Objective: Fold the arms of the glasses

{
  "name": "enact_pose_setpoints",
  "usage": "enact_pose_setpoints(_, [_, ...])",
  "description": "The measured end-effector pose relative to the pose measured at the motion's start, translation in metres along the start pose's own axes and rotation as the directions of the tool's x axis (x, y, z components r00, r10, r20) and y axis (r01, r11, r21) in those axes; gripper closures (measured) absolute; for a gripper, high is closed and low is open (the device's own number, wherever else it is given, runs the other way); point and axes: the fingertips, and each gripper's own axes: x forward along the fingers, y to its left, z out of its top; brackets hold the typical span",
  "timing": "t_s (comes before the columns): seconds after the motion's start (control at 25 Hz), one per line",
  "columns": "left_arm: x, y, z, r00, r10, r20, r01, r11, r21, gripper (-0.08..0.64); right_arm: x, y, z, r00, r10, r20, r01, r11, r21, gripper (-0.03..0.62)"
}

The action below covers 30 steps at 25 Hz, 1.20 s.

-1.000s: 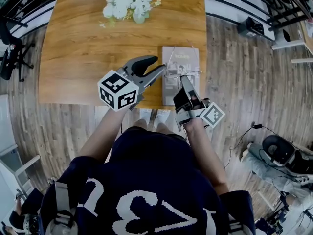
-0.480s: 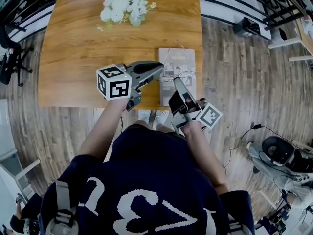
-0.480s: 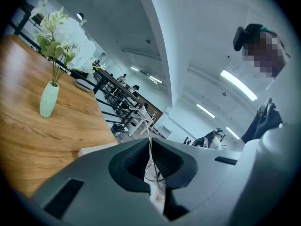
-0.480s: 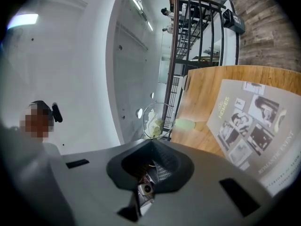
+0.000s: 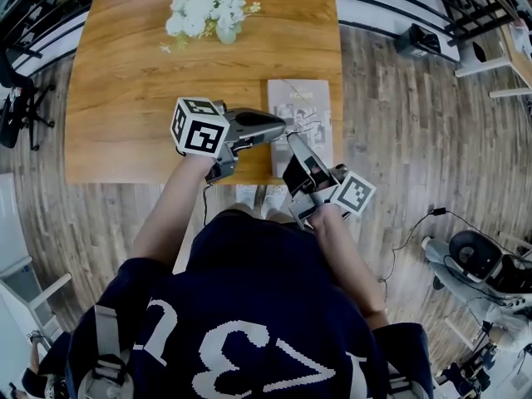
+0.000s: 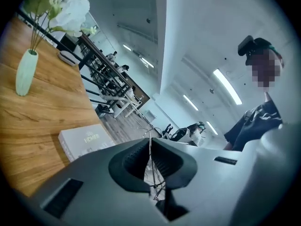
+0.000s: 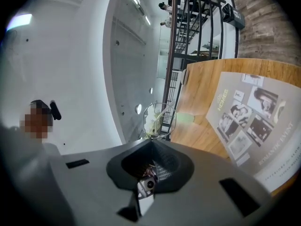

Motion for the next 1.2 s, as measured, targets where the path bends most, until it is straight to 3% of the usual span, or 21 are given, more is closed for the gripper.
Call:
enact_pose_setpoints(0.08, [-0.005, 0.009, 0.009, 0.996, 0.066, 0.054, -0.068, 0.997, 0.037, 0.517, -0.001, -0.001, 0.000, 1.000, -0.005, 0.002, 0.005, 1.000, 0.001, 0.566])
enact_pose_setpoints(0.16, [-0.012, 0.021, 0.020, 0.983, 0.146, 0.108, -0.153, 0.986, 0.061, 0.442, -0.002, -0.001, 0.001, 1.000, -0.006, 0.003, 0.006, 1.000, -0.001, 0.566])
enact_pose_setpoints(0.24, [-0.016, 0.027, 0.027, 0.976, 0.180, 0.123, -0.190, 0.979, 0.074, 0.414, -0.002, -0.001, 0.001, 1.000, -0.006, 0.006, 0.006, 1.000, -0.003, 0.566])
enact_pose_setpoints(0.36, [-0.010, 0.023, 0.026, 0.989, 0.127, 0.081, -0.132, 0.989, 0.069, 0.415, -0.003, -0.002, 0.002, 1.000, -0.010, 0.010, 0.010, 1.000, -0.002, 0.566])
enact_pose_setpoints(0.52, [0.003, 0.013, 0.019, 0.998, 0.058, 0.032, -0.060, 0.997, 0.054, 0.517, -0.002, -0.003, 0.002, 1.000, -0.017, 0.000, 0.017, 1.000, -0.009, 0.566])
enact_pose_setpoints(0.68, [0.017, 0.002, 0.006, 1.000, -0.006, -0.031, 0.007, 0.999, 0.039, 0.529, -0.003, -0.003, 0.001, 1.000, -0.022, -0.007, 0.022, 1.000, -0.007, 0.566])
enact_pose_setpoints(0.8, [0.018, 0.003, 0.001, 0.998, 0.018, -0.057, -0.014, 0.997, 0.076, 0.513, -0.004, -0.003, 0.000, 1.000, -0.026, -0.007, 0.026, 1.000, -0.002, 0.566])
enact_pose_setpoints(0.92, [0.008, 0.013, 0.009, 0.996, 0.086, -0.009, -0.085, 0.991, 0.102, 0.422, -0.004, -0.004, 0.000, 1.000, -0.028, -0.007, 0.028, 1.000, -0.004, 0.566])
enact_pose_setpoints(1.08, [-0.003, 0.018, 0.019, 0.994, 0.094, 0.060, -0.098, 0.993, 0.063, 0.424, -0.005, -0.005, -0.001, 1.000, -0.029, -0.011, 0.029, 1.000, -0.007, 0.566])
enact_pose_setpoints(1.2, [0.001, 0.014, 0.012, 0.998, 0.063, 0.026, -0.064, 0.997, 0.046, 0.508, -0.004, -0.004, -0.003, 1.000, -0.024, -0.014, 0.024, 1.000, -0.004, 0.566])
